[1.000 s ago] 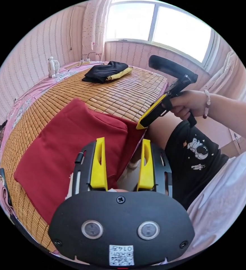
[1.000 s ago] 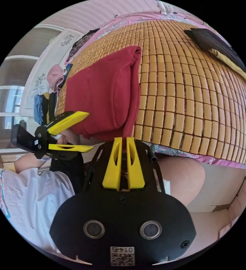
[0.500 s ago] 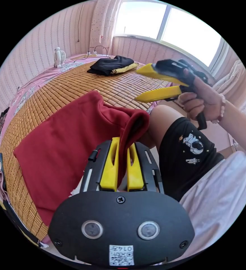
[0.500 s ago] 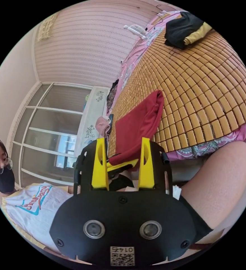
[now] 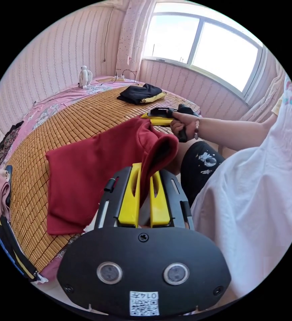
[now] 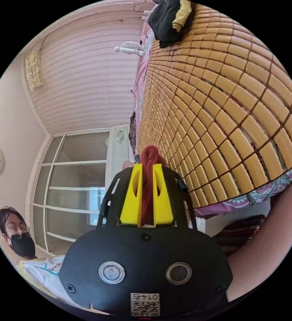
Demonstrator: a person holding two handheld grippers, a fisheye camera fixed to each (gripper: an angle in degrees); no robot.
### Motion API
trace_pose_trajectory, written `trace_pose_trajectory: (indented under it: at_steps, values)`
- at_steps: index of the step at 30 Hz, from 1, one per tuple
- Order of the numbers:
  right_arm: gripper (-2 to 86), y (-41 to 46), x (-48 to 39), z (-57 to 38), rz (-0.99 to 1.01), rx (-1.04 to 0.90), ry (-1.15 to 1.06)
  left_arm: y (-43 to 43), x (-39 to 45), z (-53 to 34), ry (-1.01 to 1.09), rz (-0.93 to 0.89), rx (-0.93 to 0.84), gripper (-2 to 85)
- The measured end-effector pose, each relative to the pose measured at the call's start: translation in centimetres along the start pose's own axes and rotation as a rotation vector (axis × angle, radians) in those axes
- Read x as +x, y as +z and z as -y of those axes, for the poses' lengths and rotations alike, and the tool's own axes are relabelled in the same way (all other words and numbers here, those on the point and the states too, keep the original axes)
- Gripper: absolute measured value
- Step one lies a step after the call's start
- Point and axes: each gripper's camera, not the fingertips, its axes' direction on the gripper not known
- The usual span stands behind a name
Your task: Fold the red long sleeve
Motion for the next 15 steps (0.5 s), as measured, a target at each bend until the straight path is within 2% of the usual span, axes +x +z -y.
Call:
trace_pose_trajectory:
  at_steps: [3, 5, 9, 11, 15]
  values:
    - [4.2, -4.1, -2.7, -1.3, 0.023, 0.118, -0.09, -0.9, -1.1, 1.6, -0.032, -0.079, 0.091, 4.2]
    - [4.0, -6.7, -4.8, -2.2, -0.028, 0.178, -0.149, -0.5, -1.7, 3.1, -0.064, -0.174, 0.148, 4.1]
    - [4.3, -9.3, -10.8, -4.1, -0.264, 0.21, -0.328, 0.5, -2.4, 4.8, -0.087, -0.27, 0.174, 4.1]
    - [4.4, -8.1, -12.9, -4.2, -0.314, 0.184, -0.384, 0.1, -3.3, 4.9, -0.104, -0.275, 0.184, 3.9]
    - [5.4, -0.4, -17.1, -2.2, -0.384, 0.053, -0.485, -1.2, -6.4, 3.8, -0.199, -0.226, 0.211, 4.0]
